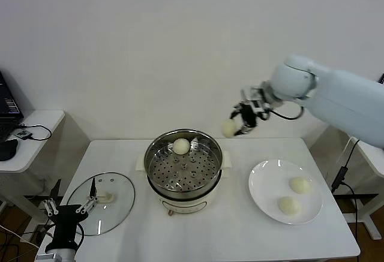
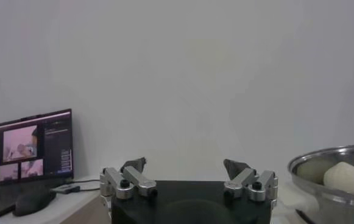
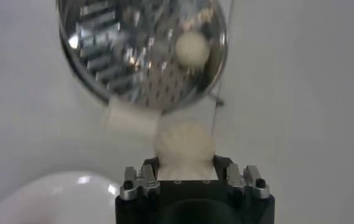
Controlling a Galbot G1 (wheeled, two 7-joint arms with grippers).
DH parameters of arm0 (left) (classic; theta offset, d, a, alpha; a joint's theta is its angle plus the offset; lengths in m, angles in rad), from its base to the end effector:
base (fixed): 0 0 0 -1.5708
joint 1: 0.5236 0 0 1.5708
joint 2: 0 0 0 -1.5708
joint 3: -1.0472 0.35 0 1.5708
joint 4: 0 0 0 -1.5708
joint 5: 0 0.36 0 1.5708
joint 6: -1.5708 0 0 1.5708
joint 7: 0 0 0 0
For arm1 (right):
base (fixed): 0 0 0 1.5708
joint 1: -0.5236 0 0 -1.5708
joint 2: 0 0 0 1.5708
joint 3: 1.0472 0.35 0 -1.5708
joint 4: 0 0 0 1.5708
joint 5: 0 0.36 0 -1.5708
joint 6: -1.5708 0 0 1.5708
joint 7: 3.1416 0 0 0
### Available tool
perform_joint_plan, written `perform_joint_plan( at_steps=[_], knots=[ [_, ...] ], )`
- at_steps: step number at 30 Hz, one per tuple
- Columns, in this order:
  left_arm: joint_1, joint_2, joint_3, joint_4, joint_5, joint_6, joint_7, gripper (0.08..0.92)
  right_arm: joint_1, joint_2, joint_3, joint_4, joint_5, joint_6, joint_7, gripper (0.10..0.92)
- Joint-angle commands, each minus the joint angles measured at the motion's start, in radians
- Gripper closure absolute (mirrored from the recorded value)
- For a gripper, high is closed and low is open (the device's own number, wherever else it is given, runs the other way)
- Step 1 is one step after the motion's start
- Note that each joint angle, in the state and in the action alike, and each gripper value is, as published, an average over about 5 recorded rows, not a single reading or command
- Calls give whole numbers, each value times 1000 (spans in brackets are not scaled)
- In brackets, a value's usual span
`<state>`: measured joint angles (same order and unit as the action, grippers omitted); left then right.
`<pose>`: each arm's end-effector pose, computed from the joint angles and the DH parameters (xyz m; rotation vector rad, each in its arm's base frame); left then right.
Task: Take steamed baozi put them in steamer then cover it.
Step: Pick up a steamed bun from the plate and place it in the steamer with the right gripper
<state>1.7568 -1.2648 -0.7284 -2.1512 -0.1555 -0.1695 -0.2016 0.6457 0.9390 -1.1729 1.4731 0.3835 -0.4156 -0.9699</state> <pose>0.1408 0.1043 -0.2884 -0.2581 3.0233 0.3053 0.5223 0.0594 0.0188 1.4949 -1.5752 1.5949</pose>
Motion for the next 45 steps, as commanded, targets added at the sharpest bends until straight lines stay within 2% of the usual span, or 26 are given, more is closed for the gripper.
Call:
perform_joint_plan(
  at_steps=[1,7,15,31,34,40,45],
  knots=[
    [1,-1,-4,2,0,0,0,177,-4,268,-31,-83,113,-46,45,442],
    [6,-5,-15,1,-1,-1,0,177,-106,393,-33,-212,72,-43,48,440],
    [1,-6,-16,10,-2,-2,0,177,-204,466,-27,-315,13,-31,41,440],
    [4,-12,-13,13,-5,-7,-1,177,-262,530,-26,-403,-67,-34,33,438],
    [5,-15,-12,12,-4,-7,-1,177,-262,526,-27,-401,-74,-38,29,397],
    [6,-17,-11,9,-4,-7,-1,177,-213,472,-25,-353,-81,-37,3,239],
    [5,-18,-7,7,-3,-6,0,177,-101,358,-19,-265,-76,14,-49,204]
  ],
)
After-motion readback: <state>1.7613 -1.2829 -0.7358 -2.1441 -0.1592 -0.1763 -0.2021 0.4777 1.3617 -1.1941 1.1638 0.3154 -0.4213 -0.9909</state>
